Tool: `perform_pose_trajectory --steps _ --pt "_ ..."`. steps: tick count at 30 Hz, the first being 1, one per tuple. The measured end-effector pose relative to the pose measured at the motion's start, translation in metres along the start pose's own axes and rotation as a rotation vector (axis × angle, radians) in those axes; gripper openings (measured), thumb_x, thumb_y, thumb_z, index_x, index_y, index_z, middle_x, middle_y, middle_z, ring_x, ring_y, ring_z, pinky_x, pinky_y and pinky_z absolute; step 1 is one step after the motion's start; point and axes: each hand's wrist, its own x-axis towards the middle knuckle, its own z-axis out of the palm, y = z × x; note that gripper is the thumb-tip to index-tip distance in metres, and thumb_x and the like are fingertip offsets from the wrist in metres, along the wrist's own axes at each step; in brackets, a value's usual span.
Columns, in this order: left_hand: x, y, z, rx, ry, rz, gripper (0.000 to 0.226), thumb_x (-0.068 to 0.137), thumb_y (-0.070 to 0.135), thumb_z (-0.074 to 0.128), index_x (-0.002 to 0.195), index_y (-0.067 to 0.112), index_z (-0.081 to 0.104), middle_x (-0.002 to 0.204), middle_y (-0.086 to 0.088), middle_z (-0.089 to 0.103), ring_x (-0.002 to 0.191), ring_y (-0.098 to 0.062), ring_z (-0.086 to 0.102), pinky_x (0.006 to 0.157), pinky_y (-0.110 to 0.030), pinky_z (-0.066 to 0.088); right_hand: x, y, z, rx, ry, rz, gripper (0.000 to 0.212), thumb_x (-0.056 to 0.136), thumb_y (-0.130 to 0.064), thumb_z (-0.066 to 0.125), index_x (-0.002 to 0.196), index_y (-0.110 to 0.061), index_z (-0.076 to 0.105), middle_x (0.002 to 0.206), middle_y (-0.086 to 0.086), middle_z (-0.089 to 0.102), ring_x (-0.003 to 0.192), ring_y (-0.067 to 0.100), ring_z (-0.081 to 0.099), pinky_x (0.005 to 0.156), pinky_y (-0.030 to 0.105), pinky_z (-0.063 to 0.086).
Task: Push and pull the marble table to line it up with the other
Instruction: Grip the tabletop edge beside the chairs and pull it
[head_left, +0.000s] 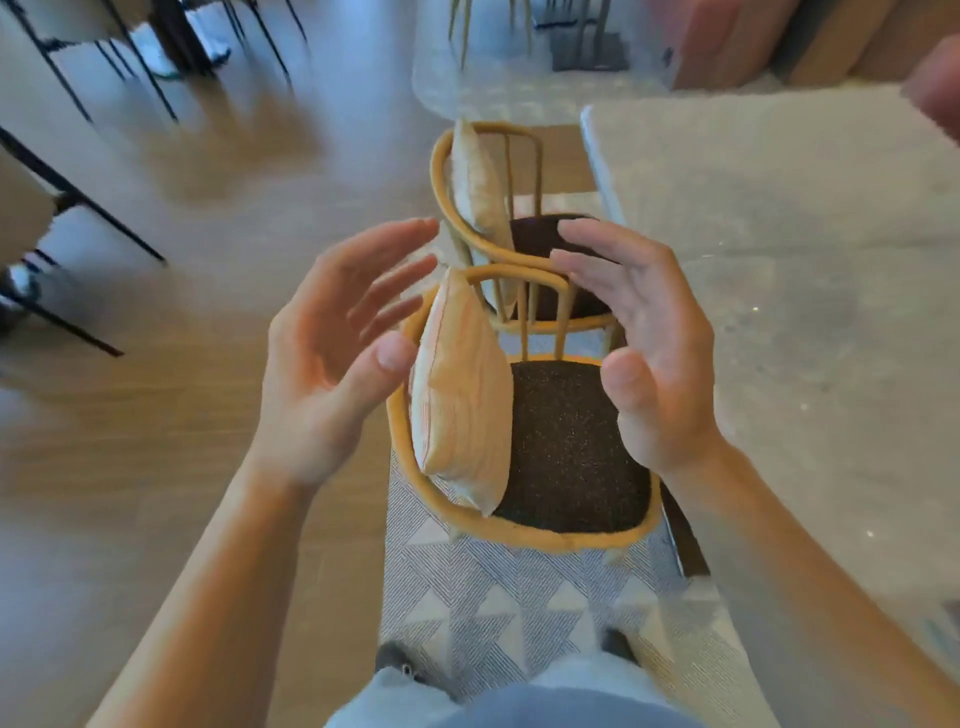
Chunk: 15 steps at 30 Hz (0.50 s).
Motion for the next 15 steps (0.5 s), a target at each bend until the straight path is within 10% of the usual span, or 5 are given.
perform_pose_trajectory --steps 15 --pt "0.159 -0.099 0.010 -0.246 -0.697 -0.003 0.060 0.092 0.071 0.073 0.140 0.038 0.064 0.150 -0.002 0.068 0.144 -0.037 0.063 0.117 -0.069 0.048 -0.012 0.034 0.031 -0.317 0.706 0.177 0.072 0.094 -0.083 0.051 0.147 -0.035 0.050 0.152 0.001 0.058 0.140 0.028 0.062 0.117 0.052 0.049"
